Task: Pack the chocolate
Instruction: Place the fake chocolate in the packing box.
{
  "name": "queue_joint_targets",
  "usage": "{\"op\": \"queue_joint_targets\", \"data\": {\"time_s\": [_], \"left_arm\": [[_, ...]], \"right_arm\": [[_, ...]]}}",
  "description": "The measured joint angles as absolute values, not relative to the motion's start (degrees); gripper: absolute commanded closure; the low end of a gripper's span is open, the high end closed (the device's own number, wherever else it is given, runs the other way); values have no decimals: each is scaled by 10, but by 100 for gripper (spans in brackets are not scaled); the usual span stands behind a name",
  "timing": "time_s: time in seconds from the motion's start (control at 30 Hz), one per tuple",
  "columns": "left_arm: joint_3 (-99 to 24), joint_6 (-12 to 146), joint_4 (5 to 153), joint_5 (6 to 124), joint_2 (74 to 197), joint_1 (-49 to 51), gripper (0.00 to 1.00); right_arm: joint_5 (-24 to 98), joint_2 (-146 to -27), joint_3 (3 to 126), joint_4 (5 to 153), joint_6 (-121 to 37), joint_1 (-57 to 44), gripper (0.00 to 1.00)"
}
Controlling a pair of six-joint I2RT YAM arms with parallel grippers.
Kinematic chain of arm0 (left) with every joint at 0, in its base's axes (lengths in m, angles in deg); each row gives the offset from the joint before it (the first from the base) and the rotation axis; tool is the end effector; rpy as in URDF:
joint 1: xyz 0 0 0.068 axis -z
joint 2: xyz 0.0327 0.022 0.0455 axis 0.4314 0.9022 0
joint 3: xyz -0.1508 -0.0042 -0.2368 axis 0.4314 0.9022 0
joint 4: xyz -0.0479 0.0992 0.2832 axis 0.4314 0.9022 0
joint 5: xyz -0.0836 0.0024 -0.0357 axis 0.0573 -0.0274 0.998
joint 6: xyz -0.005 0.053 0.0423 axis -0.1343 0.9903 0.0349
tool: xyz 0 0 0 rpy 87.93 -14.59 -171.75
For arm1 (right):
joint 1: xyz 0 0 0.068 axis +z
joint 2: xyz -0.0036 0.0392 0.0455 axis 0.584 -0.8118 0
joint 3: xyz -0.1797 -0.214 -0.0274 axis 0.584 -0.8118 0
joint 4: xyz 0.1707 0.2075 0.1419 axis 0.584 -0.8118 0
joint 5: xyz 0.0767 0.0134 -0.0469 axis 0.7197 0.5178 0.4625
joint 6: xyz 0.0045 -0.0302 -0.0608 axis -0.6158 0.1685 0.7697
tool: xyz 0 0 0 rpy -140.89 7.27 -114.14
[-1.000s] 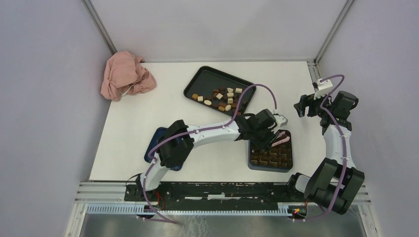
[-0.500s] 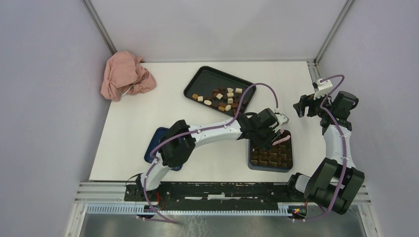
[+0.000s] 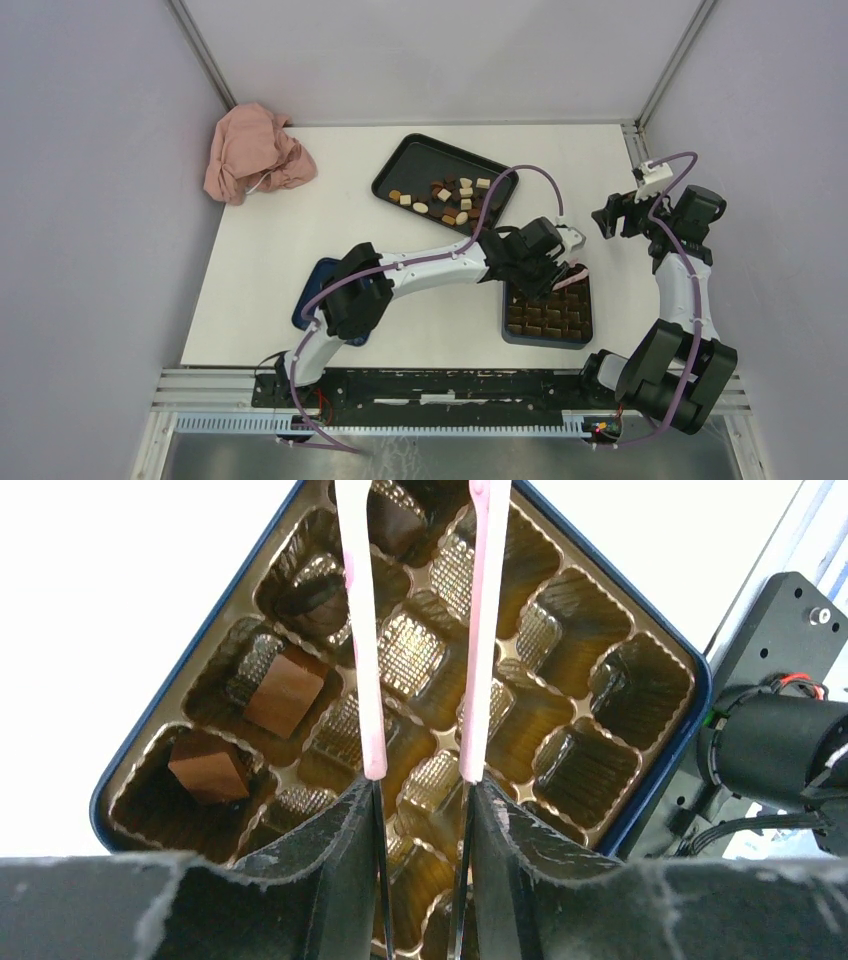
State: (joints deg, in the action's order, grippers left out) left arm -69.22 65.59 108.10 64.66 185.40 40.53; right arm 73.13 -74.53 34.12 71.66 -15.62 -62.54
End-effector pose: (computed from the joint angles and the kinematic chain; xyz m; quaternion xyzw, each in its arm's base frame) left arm 0.2177 -0.5094 0.1937 0.4395 0.8212 -0.2778 0.2351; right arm 0.2921 -0.1056 0.2479 -0.1285 0.8196 0.1172 0.5459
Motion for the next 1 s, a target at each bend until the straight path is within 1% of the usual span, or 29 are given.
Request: {"op": "queue_joint_targets", "data": {"time_s": [0.1, 0.33, 0.43, 0.6, 0.83, 1.0], "left_arm": [[-660, 655, 1064, 646, 1832, 405, 59], [-547, 646, 1024, 645, 1716, 388, 59], [-495, 645, 1008, 647, 1661, 358, 59], [-427, 644, 1005, 662, 1598, 266, 59], [-416, 646, 1040, 700, 1587, 143, 59], [-458, 652, 1114, 714, 1603, 87, 59]], "right_arm": [[743, -745, 339, 716, -154, -625, 20], [771, -737, 332, 717, -146, -625, 20], [786, -732, 329, 716, -141, -625, 20], [812, -725, 322, 721, -135, -625, 21], [838, -718, 308, 728, -130, -624, 21], [842, -717, 305, 731, -130, -619, 21]]}}
